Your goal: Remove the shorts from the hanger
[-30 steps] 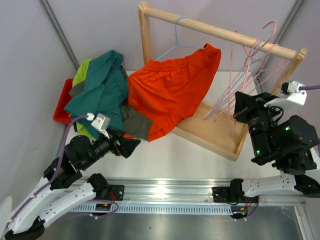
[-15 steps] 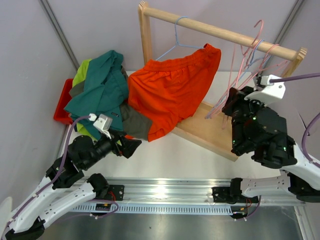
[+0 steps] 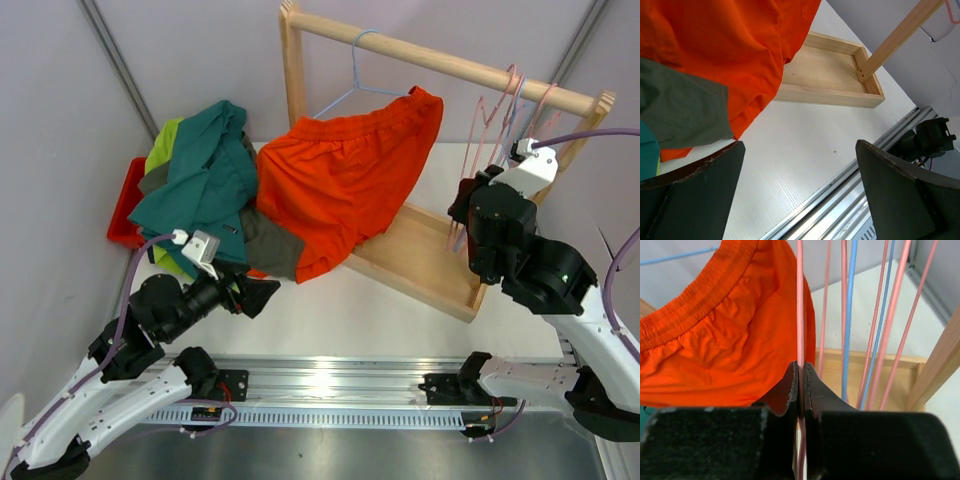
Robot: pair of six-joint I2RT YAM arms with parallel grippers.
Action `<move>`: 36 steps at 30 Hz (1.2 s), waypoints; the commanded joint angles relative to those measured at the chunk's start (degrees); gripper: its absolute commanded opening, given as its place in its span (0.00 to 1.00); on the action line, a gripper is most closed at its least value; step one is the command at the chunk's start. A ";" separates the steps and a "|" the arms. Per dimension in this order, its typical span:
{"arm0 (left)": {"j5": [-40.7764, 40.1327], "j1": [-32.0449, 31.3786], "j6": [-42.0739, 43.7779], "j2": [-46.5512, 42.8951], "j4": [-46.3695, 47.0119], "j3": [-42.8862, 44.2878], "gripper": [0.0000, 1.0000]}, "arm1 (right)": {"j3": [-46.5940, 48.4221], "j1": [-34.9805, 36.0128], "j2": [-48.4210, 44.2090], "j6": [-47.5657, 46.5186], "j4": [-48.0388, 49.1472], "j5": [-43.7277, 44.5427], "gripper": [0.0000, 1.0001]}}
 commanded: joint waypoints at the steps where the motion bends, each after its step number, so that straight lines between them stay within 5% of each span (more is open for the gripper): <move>1: -0.81 -0.17 -0.75 -0.81 0.33 -0.15 0.99 | -0.91 -2.90 -0.58 4.36 -2.07 -8.23 0.00; 8: -0.81 -0.17 -0.75 -0.46 0.67 -0.24 0.99 | -1.53 -3.08 -2.60 5.94 -4.10 -10.69 0.03; 12: -0.81 -0.17 -0.58 0.50 0.76 0.64 0.99 | -1.09 -2.99 -4.53 6.12 -5.77 -11.58 0.66; 16: -0.98 -0.17 -0.14 1.73 0.41 2.40 0.99 | 0.22 -2.90 -6.46 6.56 -9.10 -10.96 0.87; 29: -2.30 -0.17 0.56 6.74 0.59 7.06 0.99 | 4.79 -3.08 -12.97 9.46 -21.31 -14.38 0.96; 36: -4.94 -0.17 4.42 15.24 2.69 15.65 0.99 | 15.50 -9.38 -12.63 5.25 -23.53 -28.93 0.95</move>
